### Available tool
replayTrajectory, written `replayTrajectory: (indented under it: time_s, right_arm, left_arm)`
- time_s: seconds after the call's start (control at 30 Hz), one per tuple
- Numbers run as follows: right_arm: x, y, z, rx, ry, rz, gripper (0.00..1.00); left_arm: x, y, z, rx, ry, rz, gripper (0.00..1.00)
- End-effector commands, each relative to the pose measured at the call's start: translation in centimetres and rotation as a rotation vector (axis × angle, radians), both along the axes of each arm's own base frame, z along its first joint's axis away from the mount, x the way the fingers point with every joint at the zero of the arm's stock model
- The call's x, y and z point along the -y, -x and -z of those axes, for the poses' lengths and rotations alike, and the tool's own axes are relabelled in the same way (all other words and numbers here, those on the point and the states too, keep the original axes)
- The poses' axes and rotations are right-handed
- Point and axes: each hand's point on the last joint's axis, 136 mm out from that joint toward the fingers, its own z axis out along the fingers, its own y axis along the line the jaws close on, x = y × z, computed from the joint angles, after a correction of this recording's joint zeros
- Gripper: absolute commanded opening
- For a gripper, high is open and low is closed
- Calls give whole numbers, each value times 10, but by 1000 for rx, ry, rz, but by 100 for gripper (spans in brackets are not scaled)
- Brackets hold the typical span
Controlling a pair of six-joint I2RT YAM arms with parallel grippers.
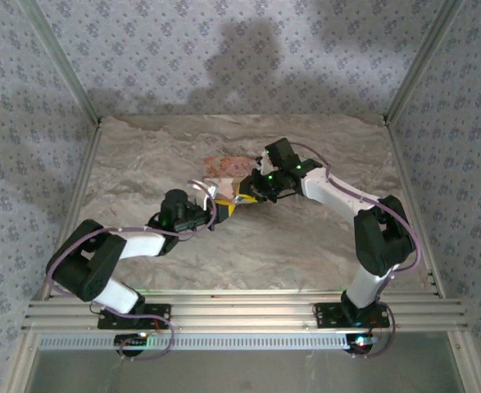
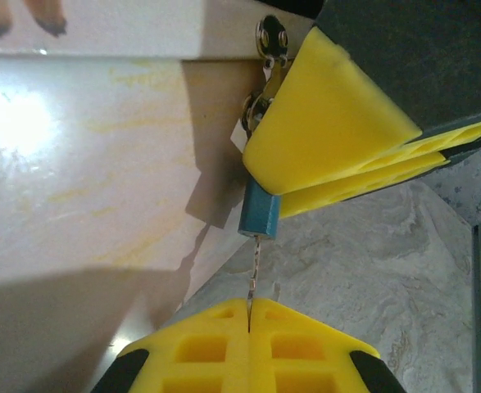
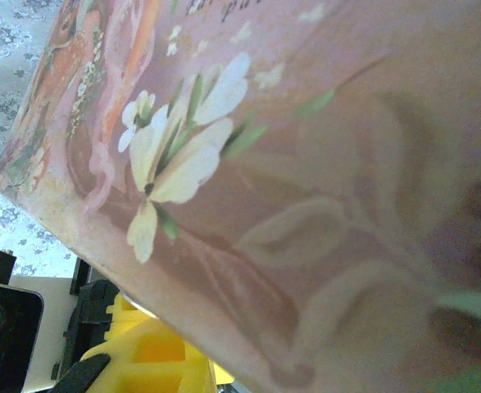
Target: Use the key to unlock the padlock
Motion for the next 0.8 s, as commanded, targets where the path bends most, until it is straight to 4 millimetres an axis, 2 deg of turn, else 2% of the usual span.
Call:
replayTrajectory:
  time_s: [0.0,0.23,0.6,0.77]
  right_arm:
    - [-13,3,-20,34,-72,-67,0]
    - [-16,9,-20,-7,-95,-95,0]
    - [-22,12,-18,-35,-105,-104,0]
    - [-18,15,-13,-49,-70,-110,0]
  left_arm:
    - [5,-5,-39,131,94,-1,0]
    - [4,-9,-38,152,78,-23,0]
    - [16,-10,-32,159,69,-19,0]
    - [10,-14,-34,177,66,-65,0]
